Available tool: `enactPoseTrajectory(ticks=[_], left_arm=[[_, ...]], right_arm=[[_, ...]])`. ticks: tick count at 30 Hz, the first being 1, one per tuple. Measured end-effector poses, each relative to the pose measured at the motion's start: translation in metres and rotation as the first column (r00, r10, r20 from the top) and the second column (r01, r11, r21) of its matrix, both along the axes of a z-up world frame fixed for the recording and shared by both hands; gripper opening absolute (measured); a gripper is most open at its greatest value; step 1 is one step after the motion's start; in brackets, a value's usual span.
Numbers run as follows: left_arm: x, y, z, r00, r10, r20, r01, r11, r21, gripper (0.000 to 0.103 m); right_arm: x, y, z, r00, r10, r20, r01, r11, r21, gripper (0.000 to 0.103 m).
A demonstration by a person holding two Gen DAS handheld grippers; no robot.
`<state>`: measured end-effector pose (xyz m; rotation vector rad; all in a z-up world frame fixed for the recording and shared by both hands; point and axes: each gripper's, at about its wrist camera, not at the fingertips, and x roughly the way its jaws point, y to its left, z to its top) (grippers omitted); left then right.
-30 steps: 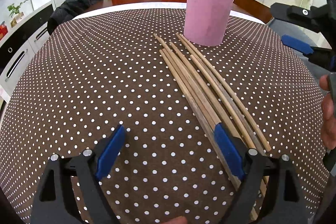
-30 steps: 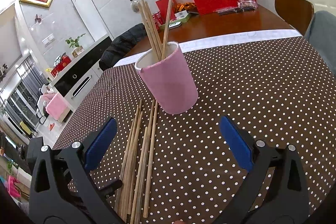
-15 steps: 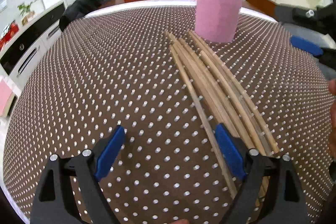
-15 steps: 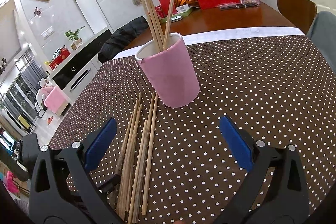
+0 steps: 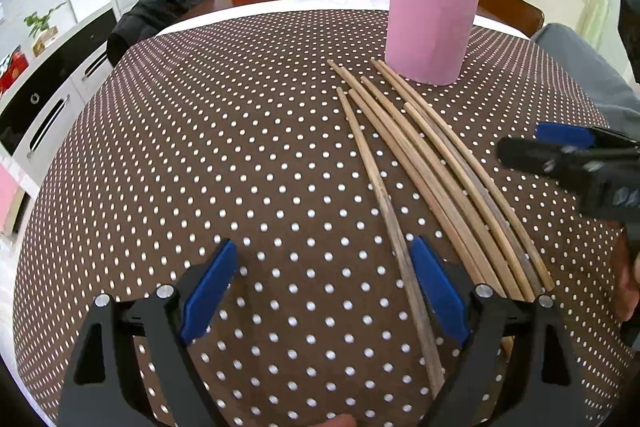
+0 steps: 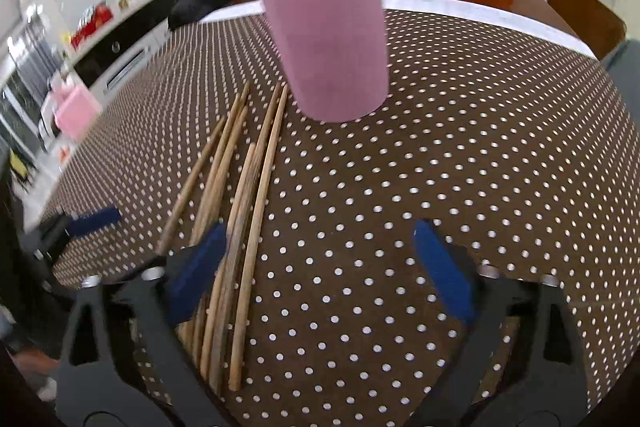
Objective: Organize utensils
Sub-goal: 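Move both open tools back over the chopstick pile, then close the left tool on a chopstick while the right tool grasps another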
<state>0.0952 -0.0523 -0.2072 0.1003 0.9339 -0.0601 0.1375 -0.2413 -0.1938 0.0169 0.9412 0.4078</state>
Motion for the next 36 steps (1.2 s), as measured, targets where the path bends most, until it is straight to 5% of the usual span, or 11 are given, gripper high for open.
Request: enactPoseTrajectory(ticks=[4, 9, 14, 17, 23, 26, 27, 36], left_arm=[[0.014, 0.004, 0.000, 1.000, -0.009, 0.002, 0.009, 1.000, 0.008, 0.088], [0.028, 0.008, -0.003, 1.000, -0.021, 0.006, 0.021, 1.000, 0.009, 0.088], [0.036, 0.010, -0.004, 0.999, -0.032, -0.002, 0.032, 0.999, 0.027, 0.088], [0.048, 0.009, -0.003, 0.999, -0.041, -0.019, 0.041, 0.998, 0.042, 0.088], [0.066, 0.009, -0.003, 0.996, -0.066, -0.057, 0.068, 0.997, 0.029, 0.086], [0.068, 0.008, 0.002, 0.991, -0.118, -0.067, 0.117, 0.993, -0.020, 0.040], [0.067, 0.005, 0.004, 0.988, -0.140, -0.069, 0.139, 0.990, -0.019, 0.011], [0.056, 0.027, 0.004, 0.996, -0.080, -0.026, 0.078, 0.993, -0.085, 0.006]], right_arm=[[-0.003, 0.010, -0.005, 1.000, 0.023, 0.015, -0.023, 0.999, -0.042, 0.068], [-0.008, 0.027, -0.009, 0.997, 0.057, 0.047, -0.053, 0.994, -0.096, 0.065], [-0.011, 0.041, -0.010, 0.996, 0.049, 0.071, -0.034, 0.980, -0.198, 0.037], [-0.004, 0.045, -0.008, 0.997, 0.065, 0.041, -0.059, 0.990, -0.131, 0.035], [0.021, 0.066, -0.008, 0.997, 0.076, 0.022, -0.070, 0.979, -0.189, 0.035], [0.030, 0.074, -0.008, 0.996, 0.086, 0.008, -0.082, 0.971, -0.225, 0.012], [0.030, 0.075, -0.007, 0.996, 0.089, 0.000, -0.086, 0.971, -0.221, 0.006], [0.012, 0.036, -0.008, 0.998, 0.062, -0.002, -0.062, 0.998, -0.009, 0.006]])
